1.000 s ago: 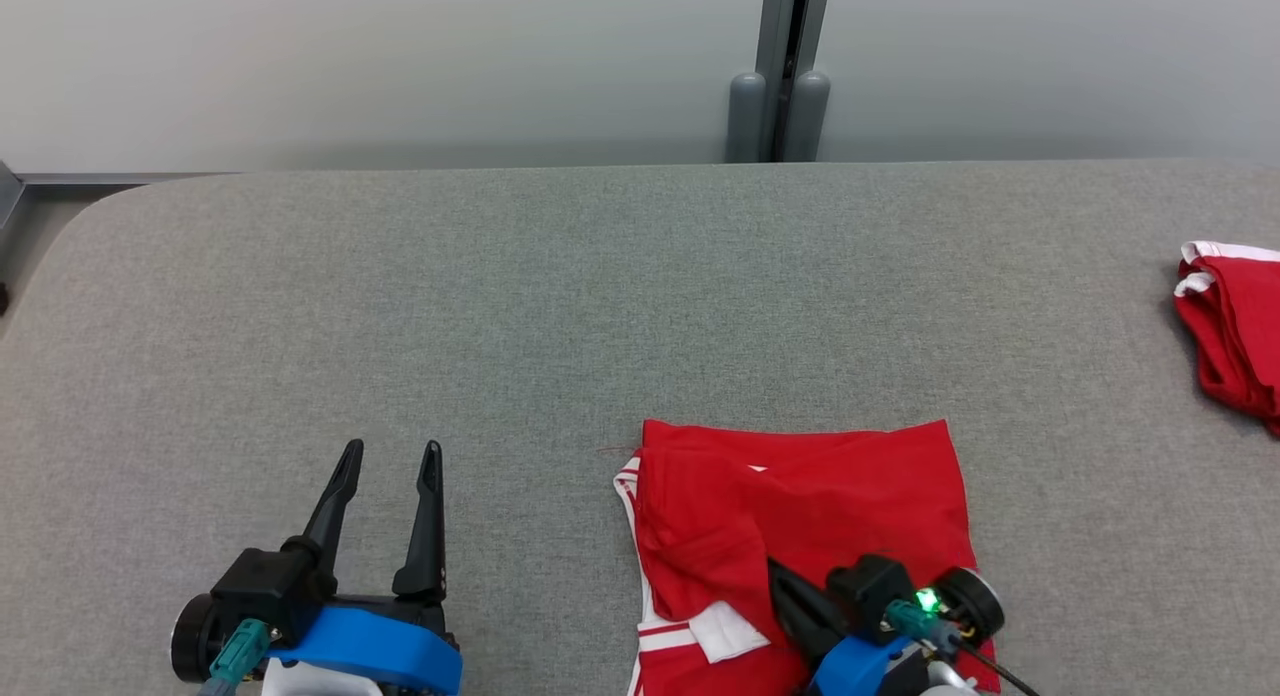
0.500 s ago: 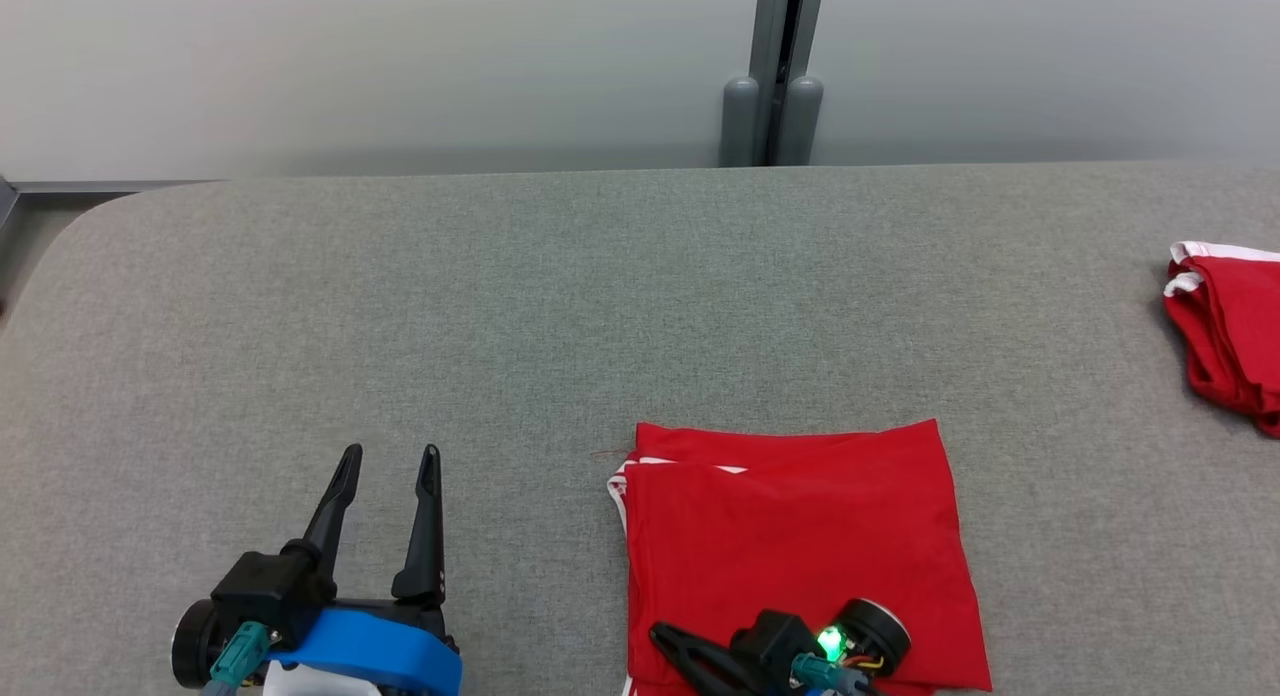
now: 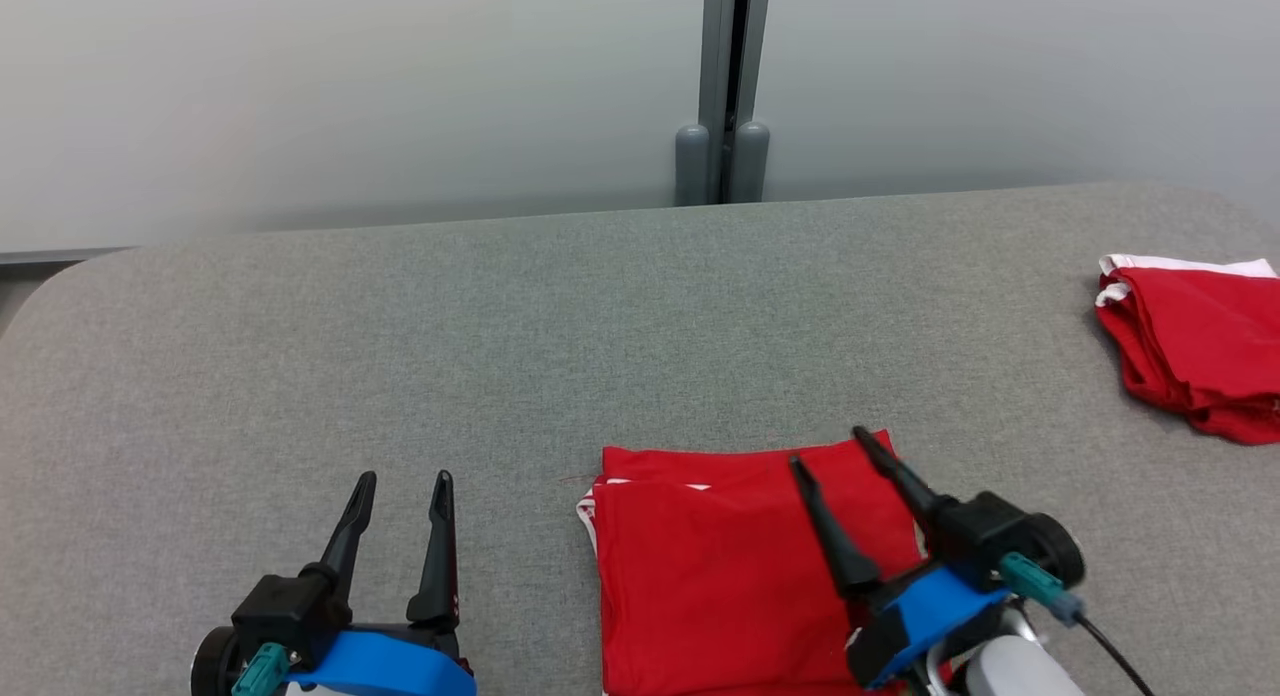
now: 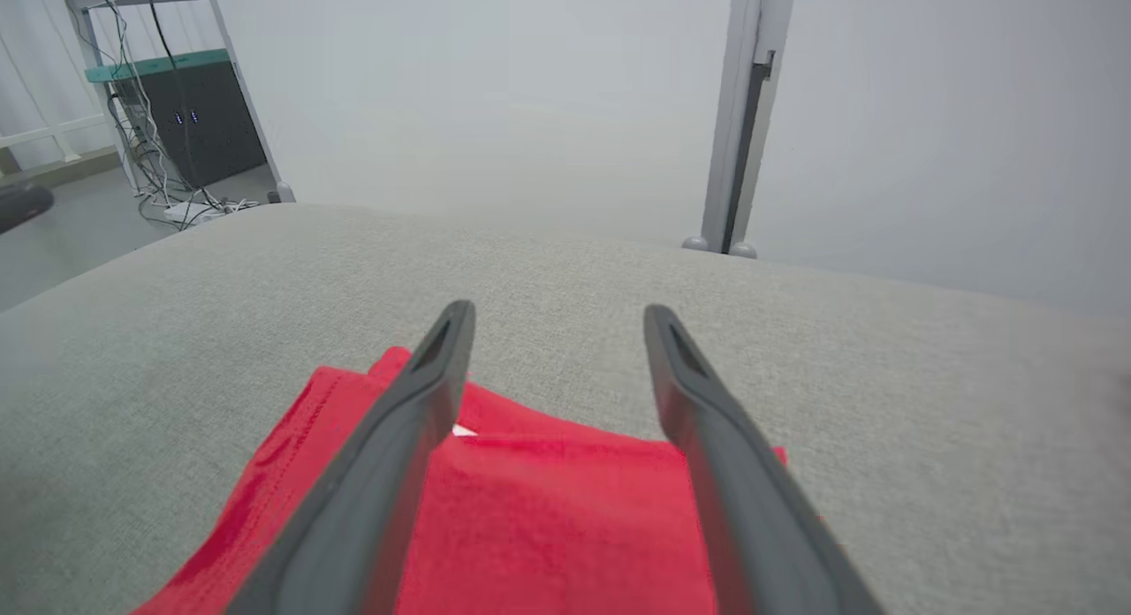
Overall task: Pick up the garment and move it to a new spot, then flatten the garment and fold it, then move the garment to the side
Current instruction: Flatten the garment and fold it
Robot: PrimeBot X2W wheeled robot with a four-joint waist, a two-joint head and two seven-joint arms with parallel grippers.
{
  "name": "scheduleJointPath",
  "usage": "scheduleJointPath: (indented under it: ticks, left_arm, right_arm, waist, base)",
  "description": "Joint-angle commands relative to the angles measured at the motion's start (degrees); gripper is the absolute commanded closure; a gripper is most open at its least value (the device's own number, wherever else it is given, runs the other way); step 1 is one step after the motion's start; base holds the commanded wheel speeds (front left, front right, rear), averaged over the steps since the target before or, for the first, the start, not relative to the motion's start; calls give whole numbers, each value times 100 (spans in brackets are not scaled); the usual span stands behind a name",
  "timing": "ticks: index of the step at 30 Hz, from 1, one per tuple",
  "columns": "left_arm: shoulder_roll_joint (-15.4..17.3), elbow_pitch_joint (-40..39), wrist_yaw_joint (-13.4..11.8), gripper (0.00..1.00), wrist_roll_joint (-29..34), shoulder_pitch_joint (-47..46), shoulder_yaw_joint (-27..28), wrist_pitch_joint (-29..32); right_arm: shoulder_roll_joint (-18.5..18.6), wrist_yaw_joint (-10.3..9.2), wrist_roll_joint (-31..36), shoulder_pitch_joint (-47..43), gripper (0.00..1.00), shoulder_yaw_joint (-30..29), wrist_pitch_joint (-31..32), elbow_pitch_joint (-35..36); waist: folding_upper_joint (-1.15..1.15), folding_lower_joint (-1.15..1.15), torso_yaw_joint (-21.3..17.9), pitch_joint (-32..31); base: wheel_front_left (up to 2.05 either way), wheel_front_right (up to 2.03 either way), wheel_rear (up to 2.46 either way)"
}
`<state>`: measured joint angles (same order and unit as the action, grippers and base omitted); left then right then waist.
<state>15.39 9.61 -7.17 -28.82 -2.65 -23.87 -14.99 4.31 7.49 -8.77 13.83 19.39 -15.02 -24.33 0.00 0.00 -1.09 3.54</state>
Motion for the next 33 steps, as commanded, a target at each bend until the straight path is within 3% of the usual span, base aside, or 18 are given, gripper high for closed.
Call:
scheduleJointPath:
  ticks: [1, 6, 11, 18, 33]
  left_arm:
    - [-23, 25, 19, 0, 41, 24, 42, -26]
    - [-96, 138, 40, 0, 164, 160, 171, -26]
    - [-204, 195, 18, 0, 249, 379, 420, -26]
    - [-372, 132, 68, 0, 388, 753, 807, -26]
    - [-571, 252, 300, 0, 739, 790, 1080, -26]
  right_arm:
    - [-52, 2, 60, -113, 0, -187, -17, 105]
    - [-138, 1, 158, -708, 0, -1172, -18, 577]
    - [-147, 1, -160, -1111, 0, -1637, -18, 853]
    - [-144, 1, -111, -1254, 0, -1784, -19, 875]
    - [-143, 1, 9, -1085, 0, -1728, -19, 661]
  waist:
    - [0, 0, -30, -44]
    - [0, 0, -47, -183]
    - [0, 0, -51, -269]
    - [0, 0, -74, -296]
    - [0, 0, -47, -259]
  base:
    - [0, 0, 0]
    - [0, 0, 0]
    - [0, 0, 0]
    - [0, 0, 0]
    - [0, 0, 0]
